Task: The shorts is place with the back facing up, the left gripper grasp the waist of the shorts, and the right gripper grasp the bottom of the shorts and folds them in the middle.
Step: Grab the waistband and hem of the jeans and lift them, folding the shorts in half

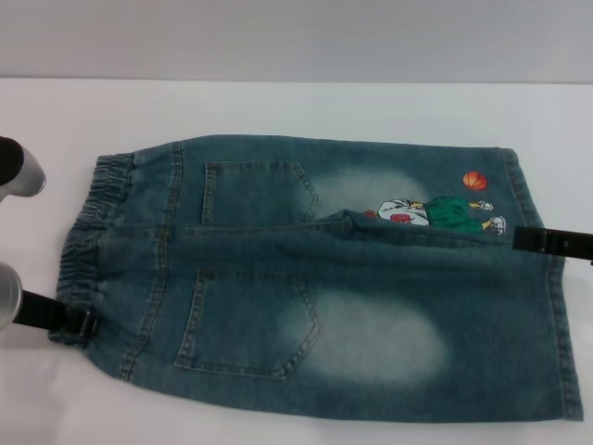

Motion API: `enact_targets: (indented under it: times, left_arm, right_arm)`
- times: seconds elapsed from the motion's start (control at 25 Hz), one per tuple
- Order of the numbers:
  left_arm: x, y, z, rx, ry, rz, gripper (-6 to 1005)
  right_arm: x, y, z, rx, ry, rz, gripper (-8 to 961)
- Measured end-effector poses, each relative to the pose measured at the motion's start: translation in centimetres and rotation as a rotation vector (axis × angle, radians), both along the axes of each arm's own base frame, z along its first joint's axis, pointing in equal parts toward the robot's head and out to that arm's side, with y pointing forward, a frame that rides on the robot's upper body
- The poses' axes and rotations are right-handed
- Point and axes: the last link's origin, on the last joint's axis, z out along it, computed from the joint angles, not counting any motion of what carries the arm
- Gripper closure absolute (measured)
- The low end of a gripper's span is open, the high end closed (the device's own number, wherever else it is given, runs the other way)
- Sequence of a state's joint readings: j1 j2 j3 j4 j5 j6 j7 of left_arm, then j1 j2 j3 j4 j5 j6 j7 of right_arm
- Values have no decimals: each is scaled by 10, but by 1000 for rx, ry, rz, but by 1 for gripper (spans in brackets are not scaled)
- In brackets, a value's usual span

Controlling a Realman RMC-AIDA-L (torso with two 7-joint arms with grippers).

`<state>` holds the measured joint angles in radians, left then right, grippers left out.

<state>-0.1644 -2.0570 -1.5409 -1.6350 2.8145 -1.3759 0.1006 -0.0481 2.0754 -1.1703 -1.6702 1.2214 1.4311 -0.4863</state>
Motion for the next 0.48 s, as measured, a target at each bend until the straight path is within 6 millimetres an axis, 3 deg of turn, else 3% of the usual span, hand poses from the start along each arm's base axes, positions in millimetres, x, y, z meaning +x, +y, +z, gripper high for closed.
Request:
enact_targets:
  times: [0.44,0.48]
  left_arm:
    - [8,-2,5,11,-3,-24,692]
    - [9,-2,5,9,-3,-25,742]
  right_arm:
    - [-2,0,1,-3,-3,9,219]
    - [-2,0,1,-3,-3,8,220]
